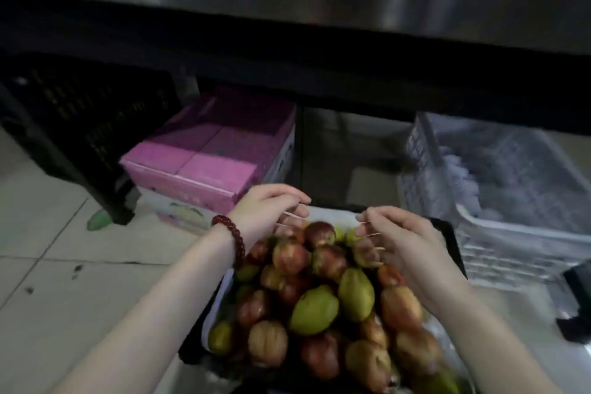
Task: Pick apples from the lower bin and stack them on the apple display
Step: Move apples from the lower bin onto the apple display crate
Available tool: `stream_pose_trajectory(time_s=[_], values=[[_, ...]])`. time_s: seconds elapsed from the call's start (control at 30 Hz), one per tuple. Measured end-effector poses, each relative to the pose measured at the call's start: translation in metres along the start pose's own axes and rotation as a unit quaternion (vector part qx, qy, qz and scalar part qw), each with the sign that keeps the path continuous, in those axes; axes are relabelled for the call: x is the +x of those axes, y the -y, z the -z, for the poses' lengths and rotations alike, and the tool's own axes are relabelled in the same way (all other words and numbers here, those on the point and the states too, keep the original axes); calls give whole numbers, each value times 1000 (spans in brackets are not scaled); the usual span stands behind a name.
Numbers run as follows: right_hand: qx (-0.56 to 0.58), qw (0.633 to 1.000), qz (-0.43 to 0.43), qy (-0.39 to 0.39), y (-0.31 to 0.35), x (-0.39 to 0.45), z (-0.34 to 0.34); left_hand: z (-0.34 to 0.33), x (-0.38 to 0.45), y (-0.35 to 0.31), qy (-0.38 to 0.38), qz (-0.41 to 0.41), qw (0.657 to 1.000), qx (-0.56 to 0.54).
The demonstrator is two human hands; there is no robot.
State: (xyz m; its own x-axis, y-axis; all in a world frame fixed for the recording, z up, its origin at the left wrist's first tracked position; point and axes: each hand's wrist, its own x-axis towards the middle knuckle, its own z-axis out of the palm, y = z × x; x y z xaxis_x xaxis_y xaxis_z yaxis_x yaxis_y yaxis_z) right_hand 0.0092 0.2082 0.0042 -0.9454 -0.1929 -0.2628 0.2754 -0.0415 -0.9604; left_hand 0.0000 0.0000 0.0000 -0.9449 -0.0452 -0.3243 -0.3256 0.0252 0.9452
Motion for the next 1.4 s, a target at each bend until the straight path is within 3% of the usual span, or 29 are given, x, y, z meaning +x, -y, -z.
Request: stream_pose_trajectory(time_s=[0.1, 0.17, 0.23, 0.3, 0.33, 0.4, 0.57, 0.63, 0.7, 0.77, 0.87, 0.97, 1.03, 1.1, 1.13, 1.27, 1.4], values=[[12, 999, -29, -6, -16, -3, 5, -2, 8, 26, -20, 11, 998, 51], [12, 999, -49, -10, -28, -3, 11, 11, 27, 54, -44, -30, 970, 236], [-3, 998, -62, -25, -34, 0, 17, 30, 47, 78, -17, 7, 870, 492], [-13, 998, -58, -28, -35, 1, 20, 46, 57, 100, 12, 37, 769, 639], [-13, 998, -57, -26, -36, 2, 21, 50, 58, 106, 33, 47, 744, 666], [-15, 998, -60, -27, -40, 1, 19, 58, 61, 121, 48, 41, 728, 682], [-47, 996, -73, -22, -55, 9, 6, 64, 64, 133, -26, -26, 767, 641], [-95, 994, -51, -26, -63, 19, -4, 63, 62, 130, -78, -43, 828, 554], [-188, 981, 15, -41, -70, 35, -17, 60, 56, 119, -166, -57, 903, 393], [-279, 957, 71, -40, -82, 53, -35, 59, 52, 104, -235, -42, 939, 246], [-432, 895, 109, 3, -102, 83, -69, 64, 50, 84, -234, -35, 961, 145], [-568, 817, 25, 95, -120, 107, -99, 70, 47, 68, -233, -44, 960, 148], [-638, 762, -15, 113, -129, 111, -106, 71, 42, 58, -233, -54, 959, 155], [-657, 748, 0, 97, -134, 113, -106, 70, 34, 45, -230, -62, 958, 162], [-639, 763, 7, 96, -134, 111, -105, 70, 29, 40, -225, -67, 958, 162], [-419, 905, 58, 56, -79, 94, -92, 64, 4, -2, -215, -118, 960, 136], [-323, 934, 156, -13, 13, 64, -72, 48, -21, -69, -197, -172, 958, 118]])
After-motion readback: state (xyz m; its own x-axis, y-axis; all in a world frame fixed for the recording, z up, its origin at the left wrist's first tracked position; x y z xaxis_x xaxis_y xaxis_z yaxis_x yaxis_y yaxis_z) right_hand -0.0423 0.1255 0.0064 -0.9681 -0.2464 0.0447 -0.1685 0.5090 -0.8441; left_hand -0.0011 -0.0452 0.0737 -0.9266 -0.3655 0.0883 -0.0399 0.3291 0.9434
